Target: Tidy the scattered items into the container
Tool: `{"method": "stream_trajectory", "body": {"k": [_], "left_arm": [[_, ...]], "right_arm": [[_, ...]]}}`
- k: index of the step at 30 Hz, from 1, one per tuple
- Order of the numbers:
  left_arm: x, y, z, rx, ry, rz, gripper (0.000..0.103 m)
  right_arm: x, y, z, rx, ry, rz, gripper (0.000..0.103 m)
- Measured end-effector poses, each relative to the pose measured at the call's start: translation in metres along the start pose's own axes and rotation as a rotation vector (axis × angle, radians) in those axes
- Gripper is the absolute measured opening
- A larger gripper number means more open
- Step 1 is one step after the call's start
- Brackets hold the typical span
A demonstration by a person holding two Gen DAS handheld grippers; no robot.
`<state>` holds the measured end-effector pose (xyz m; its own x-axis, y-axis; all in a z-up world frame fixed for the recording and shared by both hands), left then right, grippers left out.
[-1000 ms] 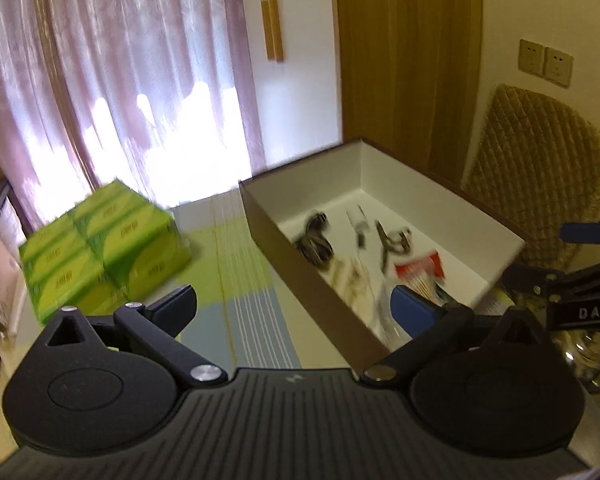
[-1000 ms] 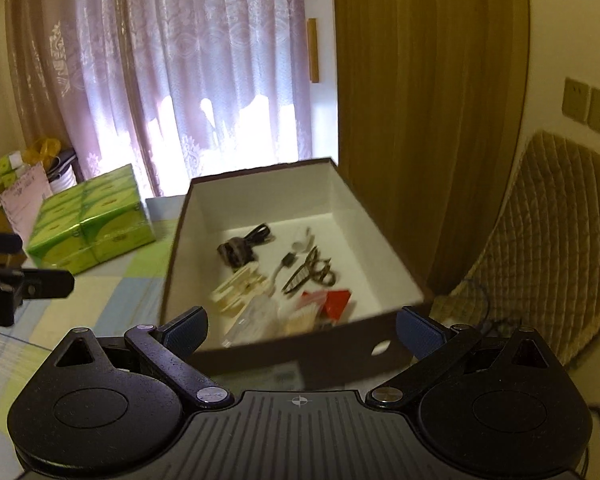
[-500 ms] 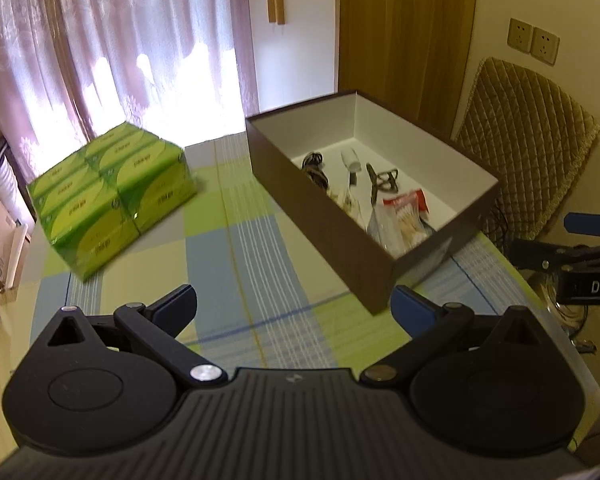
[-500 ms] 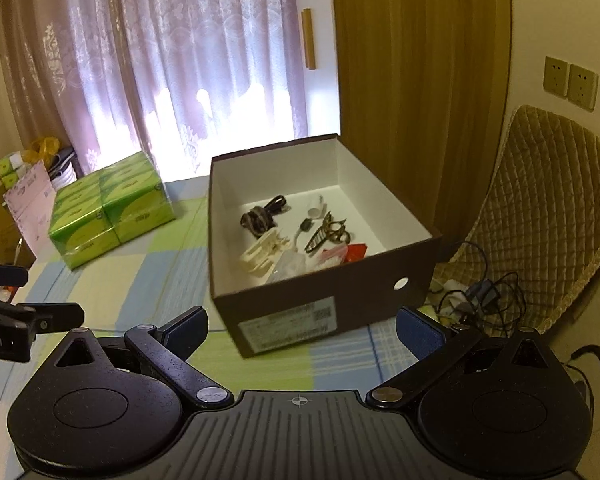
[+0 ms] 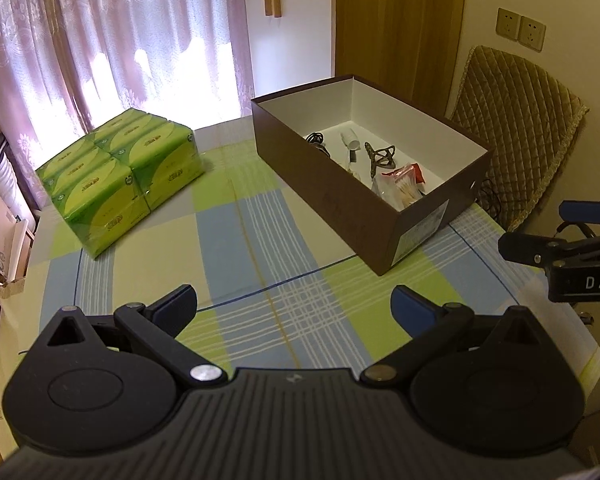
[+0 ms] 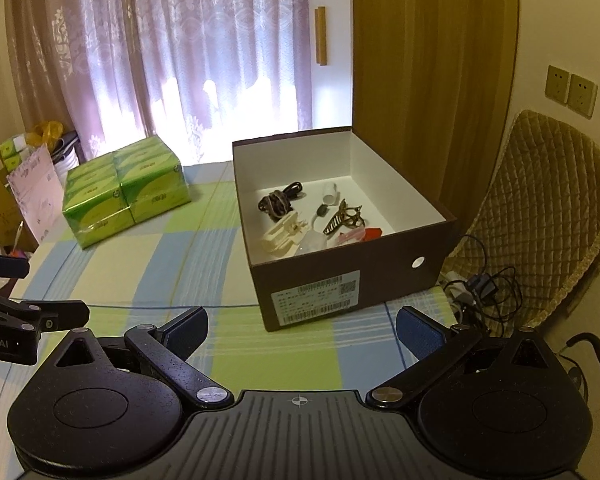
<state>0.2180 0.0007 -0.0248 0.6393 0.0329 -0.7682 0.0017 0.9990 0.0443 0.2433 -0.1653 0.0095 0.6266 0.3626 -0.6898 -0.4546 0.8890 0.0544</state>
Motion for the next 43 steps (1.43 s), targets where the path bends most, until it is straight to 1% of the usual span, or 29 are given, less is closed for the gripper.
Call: {"method": "stream_trajectory", "body": {"k": [13, 23, 30, 36, 43], "left_arm": [[-0.010, 0.008, -0.017, 0.020, 0.003, -0.005, 0.102], [-0.008, 0.006, -0.034, 0.034, 0.032, -0.024, 0.102], [-0.006, 0.007, -0.043, 0.030, 0.052, -0.016, 0.102], [-0.005, 0.004, -0.048, 0.024, 0.063, -0.004, 0.102], [-0.001, -0.008, -0.046, 0.025, 0.068, 0.001, 0.102]], "right_arm": [[-0.001, 0.017, -0.019, 0.003, 0.037, -0.023, 0.103], [-0.001, 0.027, -0.034, -0.012, 0.066, -0.036, 0.103], [0.000, 0.032, -0.041, -0.025, 0.084, -0.021, 0.103], [0.002, 0.030, -0.044, -0.040, 0.088, -0.011, 0.103], [0.002, 0.015, -0.047, -0.032, 0.095, -0.007, 0.103]]}}
Point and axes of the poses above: each gripper's, at about its wrist camera, not at the fingertips, and x roughly the way its jaws point, y to its left, z to its top, the point moved 9 cm from there along x, roughly the way its jaws point, and after that the axes turned 4 degrees about y, right-handed, at the moved point
